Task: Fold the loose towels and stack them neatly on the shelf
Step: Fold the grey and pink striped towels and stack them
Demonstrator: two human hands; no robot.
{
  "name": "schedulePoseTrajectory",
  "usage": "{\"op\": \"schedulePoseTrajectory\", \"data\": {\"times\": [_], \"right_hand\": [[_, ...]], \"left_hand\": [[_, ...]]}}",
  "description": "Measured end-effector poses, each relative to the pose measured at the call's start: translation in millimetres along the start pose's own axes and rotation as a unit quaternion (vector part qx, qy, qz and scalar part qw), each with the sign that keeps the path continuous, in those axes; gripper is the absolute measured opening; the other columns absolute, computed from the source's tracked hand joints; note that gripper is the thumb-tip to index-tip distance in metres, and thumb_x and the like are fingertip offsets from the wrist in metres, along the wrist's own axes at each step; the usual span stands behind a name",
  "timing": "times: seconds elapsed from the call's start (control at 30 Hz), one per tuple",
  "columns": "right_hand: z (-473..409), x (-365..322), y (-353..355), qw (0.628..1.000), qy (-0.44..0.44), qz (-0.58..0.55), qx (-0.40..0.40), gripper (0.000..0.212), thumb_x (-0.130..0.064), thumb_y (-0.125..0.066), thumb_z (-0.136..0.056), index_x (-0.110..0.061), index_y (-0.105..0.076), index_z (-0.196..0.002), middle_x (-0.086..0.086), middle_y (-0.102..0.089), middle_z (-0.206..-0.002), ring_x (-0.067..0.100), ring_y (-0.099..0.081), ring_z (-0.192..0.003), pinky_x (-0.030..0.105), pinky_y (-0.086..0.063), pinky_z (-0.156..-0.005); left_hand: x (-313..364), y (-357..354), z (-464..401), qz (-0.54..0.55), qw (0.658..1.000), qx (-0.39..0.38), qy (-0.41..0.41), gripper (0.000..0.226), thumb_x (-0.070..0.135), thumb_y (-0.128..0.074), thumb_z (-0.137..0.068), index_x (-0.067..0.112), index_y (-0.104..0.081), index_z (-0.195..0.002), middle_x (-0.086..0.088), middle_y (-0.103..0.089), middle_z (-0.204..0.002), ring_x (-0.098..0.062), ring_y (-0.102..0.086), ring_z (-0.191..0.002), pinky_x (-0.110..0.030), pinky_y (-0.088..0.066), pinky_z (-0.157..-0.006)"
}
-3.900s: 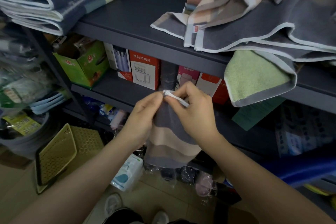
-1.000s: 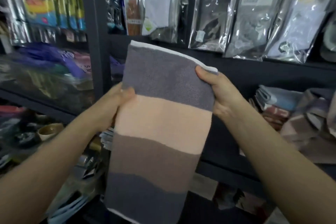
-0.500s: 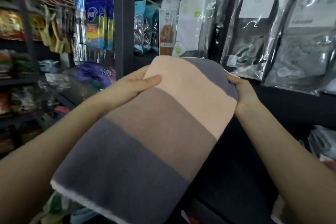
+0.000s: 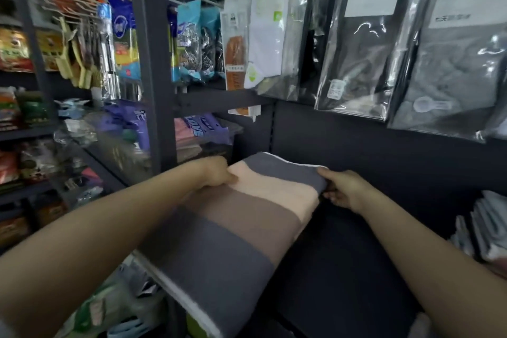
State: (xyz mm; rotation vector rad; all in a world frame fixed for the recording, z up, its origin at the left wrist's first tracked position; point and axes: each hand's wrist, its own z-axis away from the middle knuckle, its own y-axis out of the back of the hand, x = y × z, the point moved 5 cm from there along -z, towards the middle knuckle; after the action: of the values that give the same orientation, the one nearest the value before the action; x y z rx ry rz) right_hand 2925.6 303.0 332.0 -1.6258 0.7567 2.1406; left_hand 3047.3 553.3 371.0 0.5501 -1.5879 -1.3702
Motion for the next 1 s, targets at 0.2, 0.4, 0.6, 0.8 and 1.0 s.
{"op": "schedulePoseTrajectory", "data": {"times": [0.2,0.4,0.6,0.8,1.0], "right_hand": [[-14.5,-19.9,0.4,0.985,0.057,-0.164,0.0,0.009,-0.015,-0.058,-0.089,-0.014,-0.06,-0.08,0.0,-0.063,-0.066,0.013,-0.054,-0.063,0.022,-0.043,-0.05],[-29.0,-7.1,10.0,0.983,0.027,-0.165,0.07,0.022,-0.016,-0.058,-0.088,-0.005,-0.057,-0.108,0.005,-0.061,-0.084,0.016,-0.056,-0.067,0.025,-0.043,-0.051],[-28.6,8.9,15.3,0.986,0.034,-0.156,0.042,0.03,-0.028,-0.057,-0.091,-0.005,-0.056,-0.11,0.01,-0.062,-0.103,0.017,-0.06,-0.078,0.025,-0.048,-0.058],[-11.9,7.8,-9.0,0.986,0.041,-0.151,-0.05,0.008,-0.017,-0.057,-0.091,-0.011,-0.058,-0.096,0.004,-0.063,-0.086,0.015,-0.06,-0.074,0.022,-0.052,-0.051],[-6.5,6.7,-15.5,0.987,0.078,-0.126,0.067,0.035,-0.005,-0.061,-0.087,0.002,-0.047,-0.118,0.017,-0.059,-0.113,0.024,-0.06,-0.088,0.037,-0.054,-0.072]], "left_hand": [[17.4,26.2,-14.9,0.102,0.985,0.124,-0.067,0.027,0.018,-0.052,-0.092,0.012,-0.054,-0.118,-0.011,-0.057,-0.118,-0.021,-0.051,-0.094,-0.025,-0.035,-0.078],[28.5,25.7,-30.5,0.062,0.979,0.148,-0.123,0.044,0.017,-0.046,-0.095,0.018,-0.035,-0.138,-0.014,-0.052,-0.13,-0.028,-0.053,-0.108,-0.027,-0.036,-0.083],[41.3,-13.7,-9.2,-0.117,0.97,0.112,-0.183,0.057,0.028,-0.051,-0.092,0.013,-0.029,-0.143,-0.012,-0.031,-0.146,-0.029,-0.03,-0.134,-0.035,-0.026,-0.109],[53.3,-41.4,59.9,-0.044,0.947,-0.056,-0.312,0.057,0.043,-0.036,-0.096,0.02,-0.021,-0.146,0.0,-0.021,-0.154,-0.011,-0.019,-0.139,-0.008,-0.007,-0.103],[28.5,-47.5,90.8,-0.113,0.952,-0.052,-0.278,0.088,0.076,-0.025,-0.074,0.033,-0.003,-0.147,0.006,-0.001,-0.157,-0.012,-0.004,-0.143,-0.033,-0.007,-0.116]]}}
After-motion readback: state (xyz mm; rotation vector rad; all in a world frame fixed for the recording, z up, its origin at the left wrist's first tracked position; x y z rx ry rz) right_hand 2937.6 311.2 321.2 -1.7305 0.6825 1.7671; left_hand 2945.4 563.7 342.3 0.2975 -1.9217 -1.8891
